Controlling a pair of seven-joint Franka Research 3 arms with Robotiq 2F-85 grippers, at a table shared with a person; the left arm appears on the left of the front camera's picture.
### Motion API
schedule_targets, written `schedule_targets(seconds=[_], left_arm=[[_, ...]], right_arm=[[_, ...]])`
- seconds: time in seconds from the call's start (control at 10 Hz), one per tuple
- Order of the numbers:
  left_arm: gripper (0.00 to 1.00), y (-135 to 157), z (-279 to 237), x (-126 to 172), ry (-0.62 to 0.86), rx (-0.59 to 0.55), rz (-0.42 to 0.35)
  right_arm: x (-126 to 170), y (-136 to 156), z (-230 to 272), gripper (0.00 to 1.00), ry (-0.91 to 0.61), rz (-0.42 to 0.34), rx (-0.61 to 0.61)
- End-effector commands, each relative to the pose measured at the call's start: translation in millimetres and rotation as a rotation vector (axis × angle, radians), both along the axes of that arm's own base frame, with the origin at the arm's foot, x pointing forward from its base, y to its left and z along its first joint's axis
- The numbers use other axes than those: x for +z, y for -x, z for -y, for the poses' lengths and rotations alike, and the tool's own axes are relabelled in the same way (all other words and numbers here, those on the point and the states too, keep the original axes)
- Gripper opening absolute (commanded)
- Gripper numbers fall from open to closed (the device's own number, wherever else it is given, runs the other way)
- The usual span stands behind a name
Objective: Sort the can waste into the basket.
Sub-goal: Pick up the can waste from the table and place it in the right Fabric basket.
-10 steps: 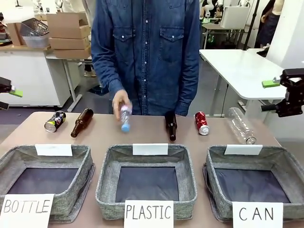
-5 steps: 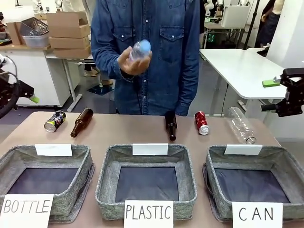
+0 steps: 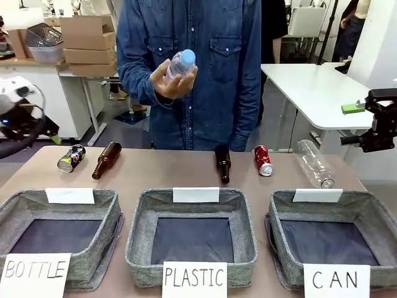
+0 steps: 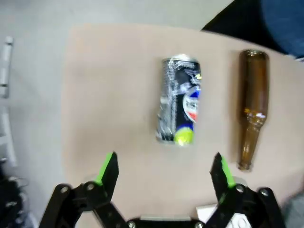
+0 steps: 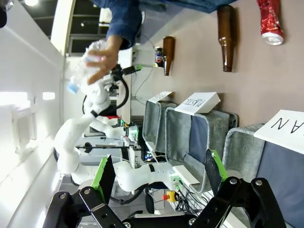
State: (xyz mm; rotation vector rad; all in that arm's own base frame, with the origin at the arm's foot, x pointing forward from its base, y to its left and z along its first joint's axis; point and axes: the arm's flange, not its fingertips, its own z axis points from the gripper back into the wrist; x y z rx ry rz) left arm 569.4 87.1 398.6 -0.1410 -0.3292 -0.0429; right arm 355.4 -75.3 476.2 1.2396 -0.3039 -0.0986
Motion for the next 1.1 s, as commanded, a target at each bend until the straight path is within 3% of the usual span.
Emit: schedule_targets(seconds=[0.0,0.3,0.6,1.0], left_arm=[[1.00,-56.4,0.8,-0.1,-0.078,-0.054,-0.089],[1.00,-89.1,9.5,-20.3,-0.060,-0.112,-0.137],[1.00,-95.2,17.2,-46.8,-0.025,-0.282,-0.201],[1.00,-101.6,30.2,-78.0,-0.093,-0.323,-0.258]], right_arm=[[2.5,-3.9,-0.1,1.00,-0.017,0.027,0.001],[2.5,-3.9,-0.1,1.00,-0.017,0.027,0.001],[2.5,-3.9,-0.1,1.00,-0.017,0.027,0.001],[2.5,-3.9,-0.1,1.00,-0.017,0.027,0.001]])
